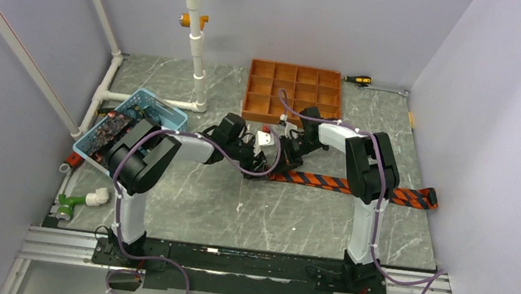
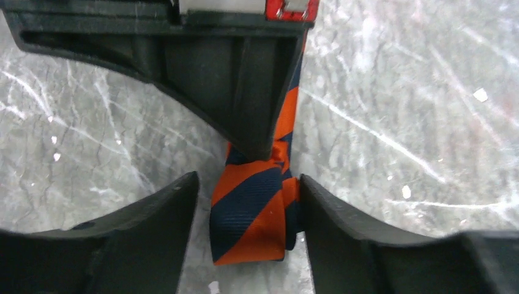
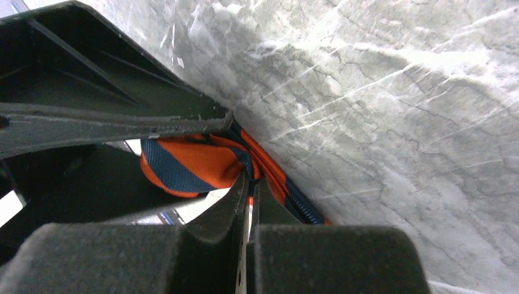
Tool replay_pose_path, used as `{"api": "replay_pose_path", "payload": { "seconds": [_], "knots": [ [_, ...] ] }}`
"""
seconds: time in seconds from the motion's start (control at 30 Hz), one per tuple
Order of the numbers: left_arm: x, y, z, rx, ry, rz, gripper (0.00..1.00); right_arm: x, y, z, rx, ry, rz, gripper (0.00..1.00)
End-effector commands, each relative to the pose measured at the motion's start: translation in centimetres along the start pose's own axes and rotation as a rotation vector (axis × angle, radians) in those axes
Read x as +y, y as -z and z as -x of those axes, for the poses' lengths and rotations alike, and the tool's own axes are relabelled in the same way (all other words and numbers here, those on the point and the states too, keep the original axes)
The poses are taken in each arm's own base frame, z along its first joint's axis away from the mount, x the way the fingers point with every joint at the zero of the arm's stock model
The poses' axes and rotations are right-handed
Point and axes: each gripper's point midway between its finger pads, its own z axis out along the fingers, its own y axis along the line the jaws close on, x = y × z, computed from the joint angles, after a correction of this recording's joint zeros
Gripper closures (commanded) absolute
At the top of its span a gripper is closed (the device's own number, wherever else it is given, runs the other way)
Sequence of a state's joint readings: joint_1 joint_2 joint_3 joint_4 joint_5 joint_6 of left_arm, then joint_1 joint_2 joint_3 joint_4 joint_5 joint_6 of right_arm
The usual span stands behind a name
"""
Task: Roll the ties
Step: Roll the tie at the center of the board.
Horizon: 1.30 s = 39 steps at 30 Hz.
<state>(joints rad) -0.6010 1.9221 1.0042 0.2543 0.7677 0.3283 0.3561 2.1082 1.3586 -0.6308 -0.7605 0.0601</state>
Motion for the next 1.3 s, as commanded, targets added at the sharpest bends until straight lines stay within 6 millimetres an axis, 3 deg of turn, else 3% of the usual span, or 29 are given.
{"api": "replay_pose_path", "payload": {
  "seconds": [0.0,0.07,0.1,0.5,0.63,0.77,0.9,1.27],
  "knots": [
    [0.6,0.2,-1.8,0.066,-0.051,0.035,0.44,-5.3,-1.3,-1.0,0.035,0.043,-0.212,1.00],
    [0.2,0.6,-2.6,0.077,-0.099,0.022,0.59,-5.1,-1.1,-0.8,0.032,0.048,-0.213,1.00],
    [-0.1,0.7,-2.8,0.079,-0.120,0.014,0.62,-5.0,-1.0,-0.7,0.030,0.048,-0.211,1.00],
    [-1.2,0.9,-3.9,0.103,-0.203,-0.010,0.66,-0.7,0.6,0.6,-0.014,0.048,-0.101,1.00],
    [-1.5,1.1,-3.7,0.087,-0.179,-0.017,0.63,-1.9,-0.6,-0.8,0.044,0.036,-0.141,1.00],
    [-1.6,2.9,-2.9,0.025,-0.148,0.008,0.45,-5.1,-2.0,-2.6,0.122,0.026,-0.214,1.00],
    [-1.6,4.3,-2.8,-0.018,-0.125,0.007,0.34,-5.7,-2.0,-2.8,0.109,0.031,-0.239,1.00],
    [-1.1,2.5,-1.8,-0.071,-0.052,-0.019,0.33,-5.7,-1.5,-2.8,0.089,0.057,-0.264,1.00]
  ]
}}
